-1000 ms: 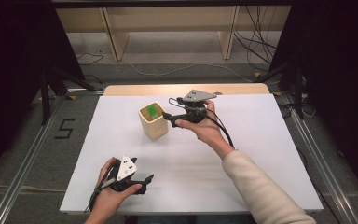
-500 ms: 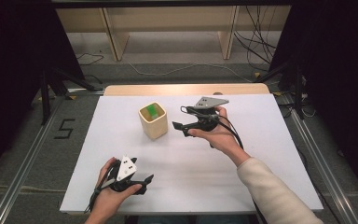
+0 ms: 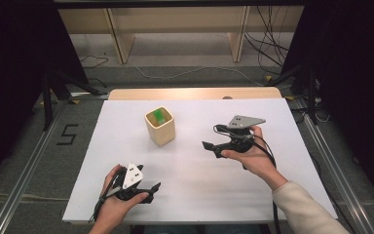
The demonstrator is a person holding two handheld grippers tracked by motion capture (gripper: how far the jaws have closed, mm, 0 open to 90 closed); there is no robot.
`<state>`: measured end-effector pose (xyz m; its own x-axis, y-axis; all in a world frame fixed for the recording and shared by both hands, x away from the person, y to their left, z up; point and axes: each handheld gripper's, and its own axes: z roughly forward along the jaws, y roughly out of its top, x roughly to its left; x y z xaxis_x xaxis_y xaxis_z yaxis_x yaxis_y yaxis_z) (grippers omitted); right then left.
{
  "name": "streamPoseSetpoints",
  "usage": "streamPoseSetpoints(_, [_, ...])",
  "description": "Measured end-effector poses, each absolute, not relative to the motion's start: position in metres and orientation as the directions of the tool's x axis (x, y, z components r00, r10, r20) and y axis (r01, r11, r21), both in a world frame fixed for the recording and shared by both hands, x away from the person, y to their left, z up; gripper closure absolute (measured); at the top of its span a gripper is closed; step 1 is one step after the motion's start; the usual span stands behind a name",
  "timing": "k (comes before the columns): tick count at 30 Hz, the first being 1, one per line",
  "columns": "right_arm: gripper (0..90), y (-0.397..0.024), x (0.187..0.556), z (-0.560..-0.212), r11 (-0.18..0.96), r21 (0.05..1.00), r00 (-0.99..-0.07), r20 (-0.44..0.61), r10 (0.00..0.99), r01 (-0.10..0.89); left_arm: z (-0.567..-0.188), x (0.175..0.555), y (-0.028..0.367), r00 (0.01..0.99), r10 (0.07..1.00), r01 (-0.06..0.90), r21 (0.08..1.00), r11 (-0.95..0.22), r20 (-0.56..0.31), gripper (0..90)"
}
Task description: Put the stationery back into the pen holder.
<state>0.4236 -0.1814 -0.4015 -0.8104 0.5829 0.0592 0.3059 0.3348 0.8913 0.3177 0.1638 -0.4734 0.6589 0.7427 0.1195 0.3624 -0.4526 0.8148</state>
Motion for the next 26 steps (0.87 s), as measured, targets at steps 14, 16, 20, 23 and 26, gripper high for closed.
streamPoseSetpoints(14, [16.2,-0.24,0.364,-0.444,0.336,0.867,-0.796,0.108,0.596,0.369,-0.473,0.318,0.164,0.657,0.743,0.363,0.812,-0.456,0.124,16.2])
streamPoseSetpoints(16, [16.3,-0.249,0.354,-0.451,0.317,0.869,-0.791,0.128,0.599,0.381,-0.474,0.318,0.163,0.657,0.744,0.364,0.813,-0.455,0.123,16.1])
streamPoseSetpoints(20, [16.3,-0.262,0.337,-0.459,0.299,0.869,-0.783,0.147,0.605,0.394,-0.474,0.317,0.162,0.66,0.742,0.363,0.814,-0.453,0.119,16.2])
streamPoseSetpoints(23, [16.3,-0.269,0.33,-0.459,0.285,0.874,-0.774,0.148,0.616,0.394,-0.474,0.317,0.16,0.666,0.737,0.364,0.812,-0.456,0.115,16.1])
streamPoseSetpoints(26, [16.3,-0.273,0.327,-0.458,0.28,0.878,-0.769,0.141,0.624,0.389,-0.474,0.316,0.155,0.677,0.73,0.366,0.818,-0.444,0.093,16.1])
